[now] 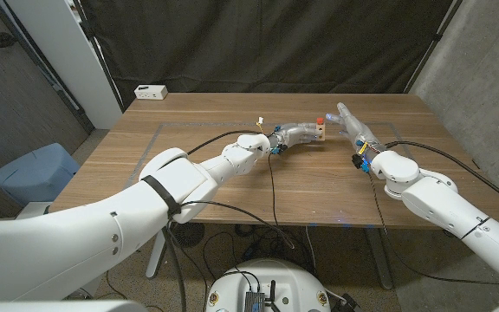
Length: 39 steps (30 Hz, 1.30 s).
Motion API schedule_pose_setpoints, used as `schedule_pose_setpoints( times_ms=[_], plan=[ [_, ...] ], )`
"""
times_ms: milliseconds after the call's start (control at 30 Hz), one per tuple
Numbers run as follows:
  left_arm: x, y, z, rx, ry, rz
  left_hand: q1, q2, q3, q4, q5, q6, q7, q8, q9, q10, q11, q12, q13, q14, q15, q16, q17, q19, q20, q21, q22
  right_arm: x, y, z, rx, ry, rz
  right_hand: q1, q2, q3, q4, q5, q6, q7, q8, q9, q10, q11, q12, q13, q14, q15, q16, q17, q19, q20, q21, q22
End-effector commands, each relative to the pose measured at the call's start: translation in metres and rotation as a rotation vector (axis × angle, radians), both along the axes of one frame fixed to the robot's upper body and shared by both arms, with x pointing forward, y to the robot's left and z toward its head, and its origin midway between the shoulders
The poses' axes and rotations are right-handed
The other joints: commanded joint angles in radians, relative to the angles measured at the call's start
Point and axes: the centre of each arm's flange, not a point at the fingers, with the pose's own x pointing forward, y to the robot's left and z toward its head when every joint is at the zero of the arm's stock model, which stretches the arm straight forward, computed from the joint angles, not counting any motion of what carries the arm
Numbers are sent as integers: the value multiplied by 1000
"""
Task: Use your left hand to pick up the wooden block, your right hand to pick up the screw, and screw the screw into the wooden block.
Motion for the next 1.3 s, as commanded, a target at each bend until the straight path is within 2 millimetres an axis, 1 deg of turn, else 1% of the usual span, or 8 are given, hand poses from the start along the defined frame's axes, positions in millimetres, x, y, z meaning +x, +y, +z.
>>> schedule_pose_setpoints(
  times_ms=[33,733,1300],
  plan=[
    [1,-1,0,3,6,8,0,11,2,5,5,45,34,8,5,7,1,7,6,8,-59,4,4,2,1,7,5,4,3,3,-6,-2,12,4,25,1,0,3,-4,0,4,-1,-81,10,0,0,-156,9,-1,2,-1,5,1,0],
    [2,-1,1,6,12,18,1,12,2,5,5,46,34,8,5,5,1,6,6,7,-58,5,4,1,2,6,5,11,12,5,-22,10,36,2,26,0,1,3,2,-1,9,-1,-81,11,0,0,-158,9,-1,3,-3,5,1,0],
    [2,0,0,6,15,17,1,12,2,6,5,45,33,8,5,5,1,6,6,8,-57,5,4,2,2,7,5,10,13,2,-14,10,29,1,27,0,2,3,7,-1,11,-1,-81,11,1,0,-158,9,-1,3,-4,5,1,0]
  ],
)
